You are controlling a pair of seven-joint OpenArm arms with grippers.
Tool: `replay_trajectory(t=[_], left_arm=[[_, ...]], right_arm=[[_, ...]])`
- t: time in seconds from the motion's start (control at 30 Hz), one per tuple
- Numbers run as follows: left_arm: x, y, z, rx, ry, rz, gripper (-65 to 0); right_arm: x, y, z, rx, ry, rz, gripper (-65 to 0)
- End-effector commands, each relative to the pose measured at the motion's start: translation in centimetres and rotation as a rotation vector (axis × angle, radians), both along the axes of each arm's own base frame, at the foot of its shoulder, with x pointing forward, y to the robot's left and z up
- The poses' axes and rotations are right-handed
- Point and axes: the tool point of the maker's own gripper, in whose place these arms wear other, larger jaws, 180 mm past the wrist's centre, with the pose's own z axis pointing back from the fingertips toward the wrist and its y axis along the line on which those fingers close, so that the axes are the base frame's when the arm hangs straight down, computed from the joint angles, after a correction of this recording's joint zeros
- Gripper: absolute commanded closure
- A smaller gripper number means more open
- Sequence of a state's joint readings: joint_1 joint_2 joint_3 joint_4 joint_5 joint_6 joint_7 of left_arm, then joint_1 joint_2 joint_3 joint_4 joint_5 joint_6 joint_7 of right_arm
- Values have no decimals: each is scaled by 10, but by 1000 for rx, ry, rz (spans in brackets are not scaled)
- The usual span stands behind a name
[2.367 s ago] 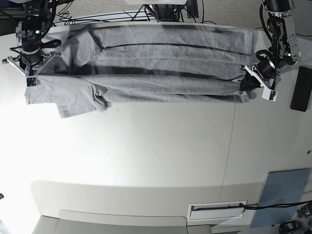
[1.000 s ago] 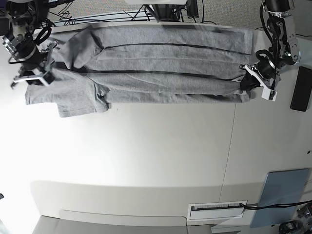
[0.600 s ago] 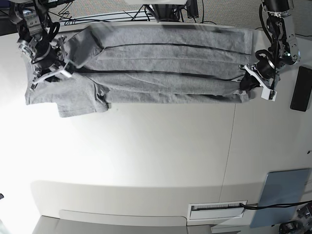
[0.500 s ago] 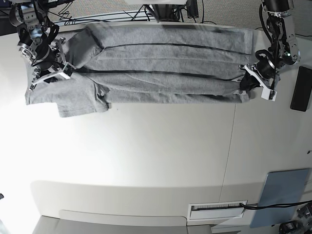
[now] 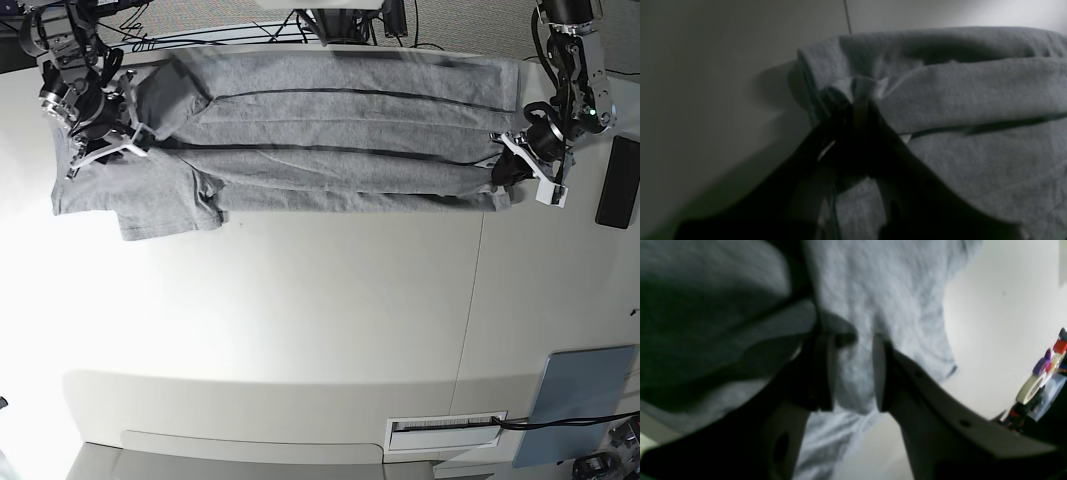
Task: Fold the T-shirt properly
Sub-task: 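Move the right gripper along the folded edge and grasp the shirt corner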
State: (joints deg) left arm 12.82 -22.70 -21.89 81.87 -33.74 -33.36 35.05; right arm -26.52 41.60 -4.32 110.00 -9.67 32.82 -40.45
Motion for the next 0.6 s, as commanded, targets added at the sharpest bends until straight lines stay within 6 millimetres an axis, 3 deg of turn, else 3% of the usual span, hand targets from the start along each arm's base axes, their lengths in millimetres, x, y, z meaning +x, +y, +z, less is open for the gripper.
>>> replay_trajectory(t=[0.0,0.57], left_arm=[[6,4,10,11,-32,-6,0],[6,4,10,10,-32,-6,0]], right_arm=[[9,3,13,4,-39,18,-188],[2,-5,-2,-4,2,49,-188]])
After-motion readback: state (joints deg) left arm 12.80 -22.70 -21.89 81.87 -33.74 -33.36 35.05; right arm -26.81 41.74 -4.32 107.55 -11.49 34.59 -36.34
